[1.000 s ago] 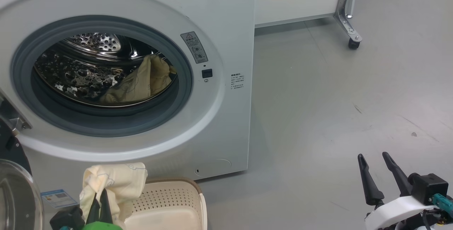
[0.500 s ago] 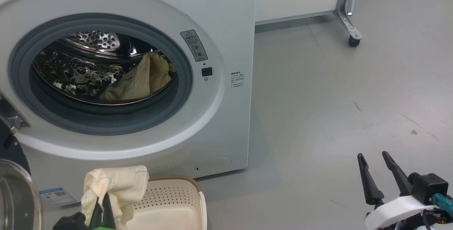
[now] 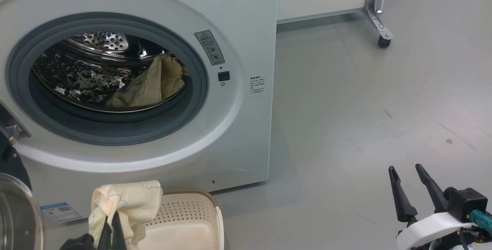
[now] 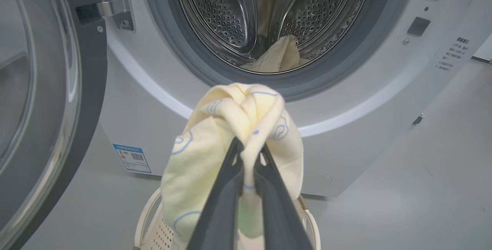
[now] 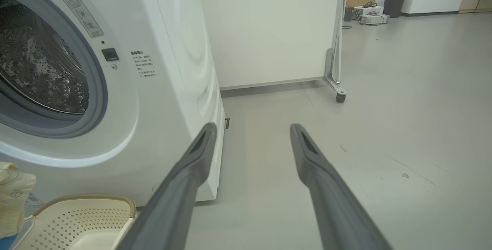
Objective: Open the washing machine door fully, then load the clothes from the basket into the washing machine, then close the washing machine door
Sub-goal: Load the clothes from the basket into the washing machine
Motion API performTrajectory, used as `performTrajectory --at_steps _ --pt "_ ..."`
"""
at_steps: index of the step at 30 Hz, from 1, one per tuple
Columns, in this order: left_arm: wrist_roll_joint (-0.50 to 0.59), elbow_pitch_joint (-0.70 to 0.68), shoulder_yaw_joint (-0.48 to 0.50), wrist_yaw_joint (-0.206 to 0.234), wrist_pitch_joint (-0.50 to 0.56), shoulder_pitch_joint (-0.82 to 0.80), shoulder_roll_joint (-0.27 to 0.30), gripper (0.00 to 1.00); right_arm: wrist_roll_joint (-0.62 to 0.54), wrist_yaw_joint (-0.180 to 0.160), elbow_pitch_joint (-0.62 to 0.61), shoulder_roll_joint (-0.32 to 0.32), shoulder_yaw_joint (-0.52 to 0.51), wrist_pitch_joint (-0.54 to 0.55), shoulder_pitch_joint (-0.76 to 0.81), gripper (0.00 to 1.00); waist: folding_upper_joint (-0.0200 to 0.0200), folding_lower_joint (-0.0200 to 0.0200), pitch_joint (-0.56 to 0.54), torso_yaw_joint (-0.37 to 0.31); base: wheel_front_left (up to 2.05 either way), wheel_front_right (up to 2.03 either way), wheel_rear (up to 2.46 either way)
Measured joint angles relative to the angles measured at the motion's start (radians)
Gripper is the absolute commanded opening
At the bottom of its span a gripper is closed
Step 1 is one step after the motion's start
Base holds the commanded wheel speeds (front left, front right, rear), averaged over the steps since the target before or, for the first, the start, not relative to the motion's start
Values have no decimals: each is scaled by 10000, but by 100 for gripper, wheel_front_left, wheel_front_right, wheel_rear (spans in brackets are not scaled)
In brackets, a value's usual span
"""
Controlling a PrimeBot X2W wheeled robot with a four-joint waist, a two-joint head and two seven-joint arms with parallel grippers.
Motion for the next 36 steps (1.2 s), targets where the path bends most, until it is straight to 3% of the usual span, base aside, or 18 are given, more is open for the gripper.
performTrajectory --at_steps 10,23,36 --pt "-4 -288 13 111 0 74 4 0 0 0 -12 21 100 0 -4 100 0 0 88 -74 0 0 0" --pt "-42 -546 276 282 0 -7 15 0 2 0 -21 182 180 0 -23 100 0 0 268 -659 0 0 0" --pt "198 -955 583 405 173 -1590 345 0 96 0 -286 351 119 0 -419 100 0 0 1267 -1084 0 0 0"
